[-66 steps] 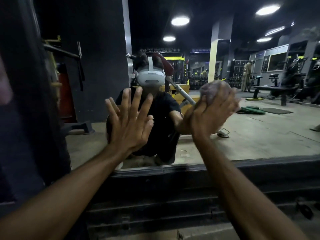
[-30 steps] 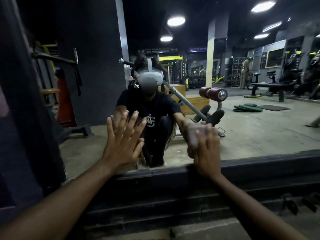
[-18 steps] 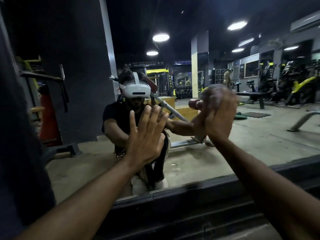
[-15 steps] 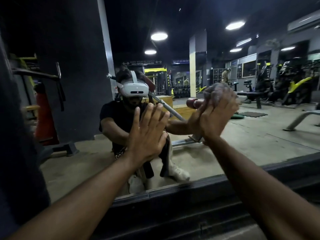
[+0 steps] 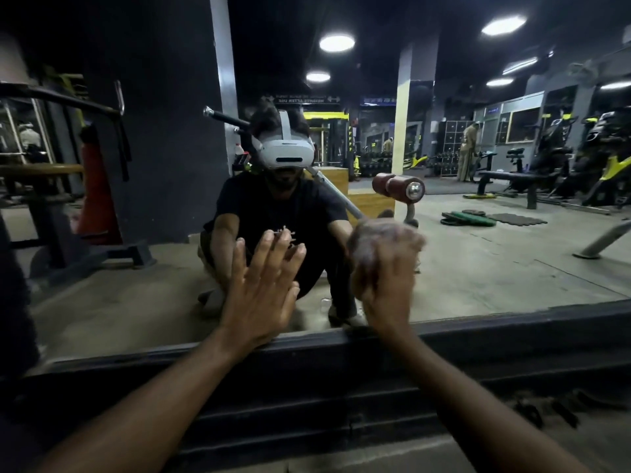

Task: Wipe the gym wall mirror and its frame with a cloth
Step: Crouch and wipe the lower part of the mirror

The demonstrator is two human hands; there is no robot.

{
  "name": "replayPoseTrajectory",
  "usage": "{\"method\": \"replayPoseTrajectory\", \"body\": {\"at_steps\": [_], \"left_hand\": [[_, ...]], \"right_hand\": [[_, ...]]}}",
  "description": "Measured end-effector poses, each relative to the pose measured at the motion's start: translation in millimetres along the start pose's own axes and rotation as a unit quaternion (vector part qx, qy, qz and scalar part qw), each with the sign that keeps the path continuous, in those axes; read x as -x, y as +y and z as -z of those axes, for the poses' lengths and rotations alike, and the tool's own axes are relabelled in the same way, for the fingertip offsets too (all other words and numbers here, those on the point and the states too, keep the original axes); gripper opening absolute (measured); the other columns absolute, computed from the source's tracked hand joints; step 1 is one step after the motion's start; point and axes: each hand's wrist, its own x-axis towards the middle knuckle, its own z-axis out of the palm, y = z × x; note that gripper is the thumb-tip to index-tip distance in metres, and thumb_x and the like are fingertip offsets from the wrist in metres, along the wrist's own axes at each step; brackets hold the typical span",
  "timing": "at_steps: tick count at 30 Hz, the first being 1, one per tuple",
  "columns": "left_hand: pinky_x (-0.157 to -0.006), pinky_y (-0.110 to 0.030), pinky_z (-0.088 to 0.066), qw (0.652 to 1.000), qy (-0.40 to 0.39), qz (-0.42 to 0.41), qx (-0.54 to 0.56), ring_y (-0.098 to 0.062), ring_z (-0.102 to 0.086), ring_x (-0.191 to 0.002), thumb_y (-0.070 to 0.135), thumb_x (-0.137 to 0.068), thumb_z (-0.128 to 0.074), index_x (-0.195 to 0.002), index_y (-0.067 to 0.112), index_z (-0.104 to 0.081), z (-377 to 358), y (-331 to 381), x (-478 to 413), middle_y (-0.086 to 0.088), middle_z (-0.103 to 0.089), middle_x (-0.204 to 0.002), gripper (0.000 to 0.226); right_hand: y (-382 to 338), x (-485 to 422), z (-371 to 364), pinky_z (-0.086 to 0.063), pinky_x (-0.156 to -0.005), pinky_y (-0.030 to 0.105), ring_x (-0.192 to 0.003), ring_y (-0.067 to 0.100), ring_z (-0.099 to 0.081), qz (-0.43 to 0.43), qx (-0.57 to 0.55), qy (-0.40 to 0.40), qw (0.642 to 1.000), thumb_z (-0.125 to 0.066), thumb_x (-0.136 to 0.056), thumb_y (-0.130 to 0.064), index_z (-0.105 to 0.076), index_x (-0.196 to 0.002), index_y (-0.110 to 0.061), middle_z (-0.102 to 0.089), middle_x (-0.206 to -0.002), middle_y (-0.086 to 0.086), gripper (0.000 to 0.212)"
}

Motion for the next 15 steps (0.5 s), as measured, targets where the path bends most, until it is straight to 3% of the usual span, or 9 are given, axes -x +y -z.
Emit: {"method": "replayPoseTrajectory", "body": {"at_steps": [3, 5, 7, 8, 11, 15], "left_hand": [[-0.118, -0.071, -0.019, 1.0, -0.001, 0.022, 0.006, -0.039, -0.02, -0.155, 0.032, -0.1, -0.057, -0.161, 0.015, -0.029, -6, 10, 12, -0.02, -0.02, -0.167, 0.069], [-0.117, -0.072, -0.019, 0.999, 0.0, 0.035, 0.009, -0.04, -0.019, -0.155, 0.03, -0.101, -0.054, -0.16, 0.017, -0.031, -9, 16, 15, -0.02, -0.019, -0.167, 0.064], [-0.116, -0.074, -0.019, 1.0, 0.004, 0.011, 0.006, -0.04, -0.02, -0.154, 0.03, -0.101, -0.054, -0.159, 0.018, -0.035, -12, 20, 17, -0.019, -0.02, -0.167, 0.062], [-0.116, -0.074, -0.019, 1.0, 0.0, -0.017, -0.001, -0.04, -0.021, -0.153, 0.032, -0.1, -0.053, -0.159, 0.018, -0.035, -15, 23, 17, -0.019, -0.02, -0.167, 0.063], [-0.118, -0.071, -0.018, 0.997, -0.017, -0.068, -0.021, -0.039, -0.023, -0.154, 0.036, -0.099, -0.052, -0.161, 0.016, -0.029, -20, 33, 17, -0.016, -0.02, -0.168, 0.069], [-0.119, -0.072, -0.014, 0.999, -0.004, -0.052, -0.003, -0.04, -0.025, -0.153, 0.033, -0.095, -0.056, -0.159, 0.015, -0.034, -22, 41, 14, -0.016, -0.024, -0.167, 0.07]], "right_hand": [[9, 39, -5, 0.001, -0.128, 0.05, -0.157, 0.038, 0.003, 0.178, 0.056, -0.123, 0.975, -0.068, -0.09, -0.008, -0.031, -0.157, -0.026, -0.003, -0.172, 0.007, 0.079], [44, 49, 11, -0.016, -0.125, 0.055, -0.158, 0.031, 0.002, 0.268, 0.094, -0.163, 0.945, -0.057, -0.095, -0.019, -0.033, -0.156, -0.032, -0.003, -0.172, 0.003, 0.066], [78, 54, 33, -0.031, -0.117, 0.064, -0.158, 0.029, 0.002, 0.234, 0.111, -0.153, 0.954, -0.047, -0.096, -0.025, -0.03, -0.154, -0.035, 0.002, -0.172, -0.001, 0.062], [91, 57, 43, -0.031, -0.116, 0.065, -0.158, 0.029, 0.002, 0.183, 0.106, -0.131, 0.969, -0.047, -0.095, -0.025, -0.03, -0.154, -0.033, 0.004, -0.172, -0.002, 0.061], [89, 74, 41, -0.012, -0.124, 0.06, -0.158, 0.033, 0.008, 0.063, 0.082, -0.084, 0.991, -0.05, -0.097, -0.022, -0.031, -0.154, -0.021, 0.008, -0.172, 0.001, 0.06], [64, 89, 16, -0.005, -0.126, 0.055, -0.157, 0.038, 0.003, 0.18, 0.09, -0.15, 0.968, -0.047, -0.097, -0.027, -0.029, -0.156, -0.021, 0.003, -0.172, 0.008, 0.062]]}}
